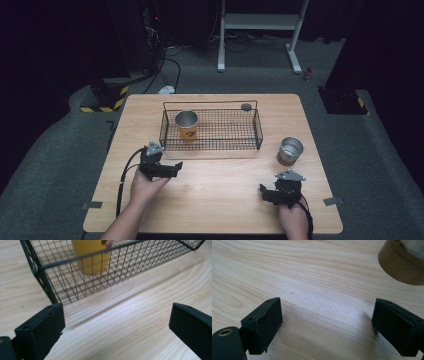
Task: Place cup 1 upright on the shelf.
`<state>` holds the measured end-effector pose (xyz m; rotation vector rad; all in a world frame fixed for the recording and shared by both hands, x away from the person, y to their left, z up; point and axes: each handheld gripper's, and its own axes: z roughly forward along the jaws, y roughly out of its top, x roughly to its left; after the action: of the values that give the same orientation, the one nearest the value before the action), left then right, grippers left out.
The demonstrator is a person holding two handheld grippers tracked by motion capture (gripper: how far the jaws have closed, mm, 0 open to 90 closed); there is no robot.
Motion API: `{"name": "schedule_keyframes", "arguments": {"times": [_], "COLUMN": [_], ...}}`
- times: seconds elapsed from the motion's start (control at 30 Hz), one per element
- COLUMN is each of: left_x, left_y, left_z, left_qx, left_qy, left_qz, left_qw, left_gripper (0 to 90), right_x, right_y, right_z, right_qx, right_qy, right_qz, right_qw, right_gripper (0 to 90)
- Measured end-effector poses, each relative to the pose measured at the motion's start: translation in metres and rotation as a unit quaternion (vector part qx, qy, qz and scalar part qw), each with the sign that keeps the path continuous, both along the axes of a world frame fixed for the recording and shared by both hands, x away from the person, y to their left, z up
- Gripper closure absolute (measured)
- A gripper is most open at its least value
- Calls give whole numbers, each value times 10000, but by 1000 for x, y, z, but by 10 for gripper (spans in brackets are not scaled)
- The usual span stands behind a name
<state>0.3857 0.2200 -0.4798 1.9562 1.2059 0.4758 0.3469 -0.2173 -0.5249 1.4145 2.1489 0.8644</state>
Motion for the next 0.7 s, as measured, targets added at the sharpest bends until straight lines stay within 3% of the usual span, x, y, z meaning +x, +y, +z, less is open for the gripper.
{"name": "schedule_keyframes", "arguments": {"times": [0.27,0.53,0.7], "left_x": [-13,-30,-39], "left_y": [7,19,27], "left_z": [-18,-32,-39], "left_qx": [89,291,523], "left_qy": [205,339,357], "left_qz": [-23,-78,-86], "left_qw": [9997,9990,9980], "left_gripper": [0,0,0], "right_x": [0,0,0], "right_y": [0,0,0], "right_z": [0,0,0], "right_qx": [0,0,2], "right_qy": [2,2,10], "right_qz": [2,3,0], "right_qw": [10000,10000,10000], "right_gripper": [94,93,94]}}
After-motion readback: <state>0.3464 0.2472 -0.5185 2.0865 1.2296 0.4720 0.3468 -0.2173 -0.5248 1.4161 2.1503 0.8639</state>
